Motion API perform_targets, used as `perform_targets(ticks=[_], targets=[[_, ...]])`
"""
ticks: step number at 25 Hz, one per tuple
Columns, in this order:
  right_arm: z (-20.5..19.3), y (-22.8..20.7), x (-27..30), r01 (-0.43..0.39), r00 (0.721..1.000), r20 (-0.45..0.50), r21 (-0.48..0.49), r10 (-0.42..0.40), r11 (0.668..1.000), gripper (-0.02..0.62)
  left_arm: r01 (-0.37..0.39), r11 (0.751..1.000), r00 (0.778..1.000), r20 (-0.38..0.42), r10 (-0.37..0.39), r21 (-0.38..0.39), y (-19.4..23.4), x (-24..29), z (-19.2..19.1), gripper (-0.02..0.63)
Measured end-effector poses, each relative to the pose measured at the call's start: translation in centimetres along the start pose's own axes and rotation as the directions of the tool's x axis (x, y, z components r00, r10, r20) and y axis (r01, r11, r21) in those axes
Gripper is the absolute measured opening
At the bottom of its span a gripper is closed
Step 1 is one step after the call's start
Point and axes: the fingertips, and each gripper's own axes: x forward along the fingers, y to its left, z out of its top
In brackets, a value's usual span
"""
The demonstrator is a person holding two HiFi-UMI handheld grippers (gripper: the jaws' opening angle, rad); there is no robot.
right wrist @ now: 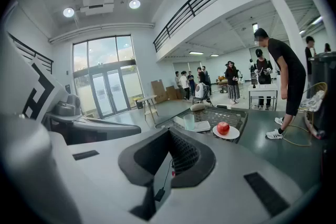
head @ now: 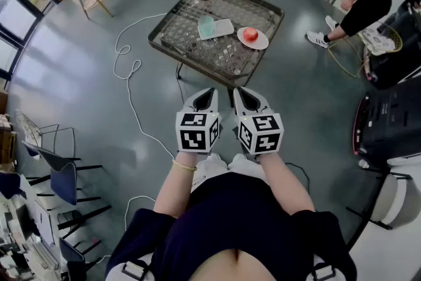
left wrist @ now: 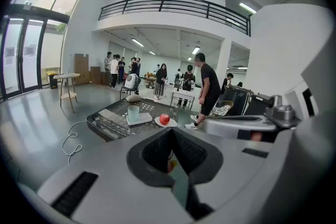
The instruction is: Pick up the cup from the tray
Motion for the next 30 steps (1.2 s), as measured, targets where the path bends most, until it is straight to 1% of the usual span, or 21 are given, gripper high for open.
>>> perform_targets(ticks=[15, 19, 25, 30], targets=[[0.3, -0.1, 0.9, 0.008, 1.0, -0.002, 0.0, -0.008, 1.0, 0.008, 0.005, 1.0, 1.0, -0.001, -0.005, -0.007, 0.6, 0.5, 0.4, 0.009], [0.6, 0.1, 1.2, 0.009, 1.0, 0.016, 0.02, -0.009, 1.0, 0.008, 0.011, 1.0, 1.0, -0.005, -0.011, -0.007, 0.9, 0.6, 0.4, 0.008], [0.4, 0.8, 2.0, 0.023, 1.0, 0.017, 0.043, -0.023, 0.999, 0.008, 0.023, 1.0, 1.0, -0.01, -0.023, -0.001, 2.1, 0.4, 0.3, 0.009], [0.6, 2.0, 3.2, 0.031, 0.999, 0.021, 0.042, -0.032, 0.999, 0.008, 0.038, 0.999, 0.999, -0.017, -0.038, 0.002, 3.6, 0.2, 0.3, 0.009]])
